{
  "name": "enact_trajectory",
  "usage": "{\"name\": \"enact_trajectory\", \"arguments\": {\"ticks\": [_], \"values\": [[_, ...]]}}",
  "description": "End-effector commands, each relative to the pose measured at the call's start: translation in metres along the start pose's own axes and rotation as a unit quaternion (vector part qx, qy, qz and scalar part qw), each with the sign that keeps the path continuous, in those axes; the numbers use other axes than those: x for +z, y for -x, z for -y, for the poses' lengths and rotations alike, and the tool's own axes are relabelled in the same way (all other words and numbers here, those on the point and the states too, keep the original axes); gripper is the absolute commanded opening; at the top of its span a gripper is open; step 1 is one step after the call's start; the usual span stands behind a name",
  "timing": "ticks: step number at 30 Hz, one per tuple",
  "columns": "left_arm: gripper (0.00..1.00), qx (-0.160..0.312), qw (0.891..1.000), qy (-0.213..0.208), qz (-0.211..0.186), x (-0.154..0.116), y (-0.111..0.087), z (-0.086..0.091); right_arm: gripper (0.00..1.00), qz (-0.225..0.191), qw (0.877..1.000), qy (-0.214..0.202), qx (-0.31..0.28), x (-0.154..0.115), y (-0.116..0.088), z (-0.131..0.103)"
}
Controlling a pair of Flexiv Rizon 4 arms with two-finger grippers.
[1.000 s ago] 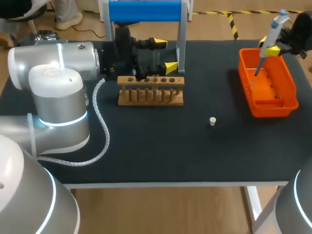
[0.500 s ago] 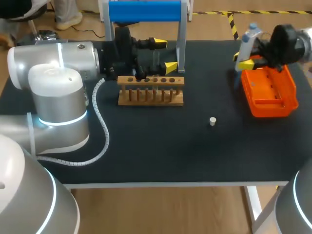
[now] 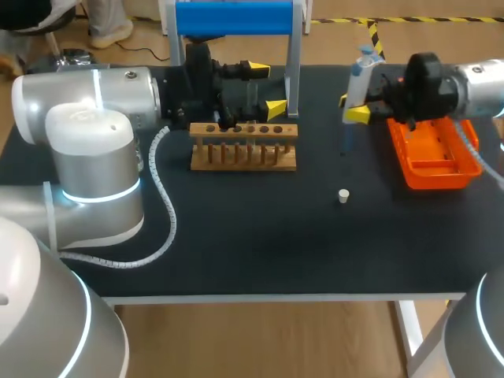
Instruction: Invert the test tube, pick up the pipette, mount the tip to pipette, aspirate from beaker and dispense into the tube, eject the tip, return the pipette, and cap with the stopper.
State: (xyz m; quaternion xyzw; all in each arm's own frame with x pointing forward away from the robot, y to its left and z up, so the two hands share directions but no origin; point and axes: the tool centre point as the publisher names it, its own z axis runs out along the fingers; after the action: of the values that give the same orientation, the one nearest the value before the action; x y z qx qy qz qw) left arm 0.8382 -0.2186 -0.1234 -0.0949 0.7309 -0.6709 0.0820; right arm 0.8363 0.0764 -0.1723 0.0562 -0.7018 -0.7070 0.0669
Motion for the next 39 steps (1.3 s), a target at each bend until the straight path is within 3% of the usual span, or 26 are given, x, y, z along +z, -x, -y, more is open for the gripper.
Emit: {"name": "enact_trajectory", "arguments": {"ticks": [1, 25, 39], "values": [[1.00, 0.000, 1.000, -0.002, 0.003, 0.002, 0.000, -0.001, 0.00, 0.008, 1.000, 0.000, 0.003, 0.020, 0.003, 0.000], [1.00, 0.000, 1.000, -0.002, 0.003, 0.002, 0.000, -0.001, 0.00, -0.005, 1.000, -0.008, 0.002, 0.097, 0.013, 0.007], [1.00, 0.000, 1.000, -0.002, 0.003, 0.002, 0.000, -0.001, 0.00, 0.001, 1.000, -0.007, 0.004, 0.123, 0.021, 0.005]]}}
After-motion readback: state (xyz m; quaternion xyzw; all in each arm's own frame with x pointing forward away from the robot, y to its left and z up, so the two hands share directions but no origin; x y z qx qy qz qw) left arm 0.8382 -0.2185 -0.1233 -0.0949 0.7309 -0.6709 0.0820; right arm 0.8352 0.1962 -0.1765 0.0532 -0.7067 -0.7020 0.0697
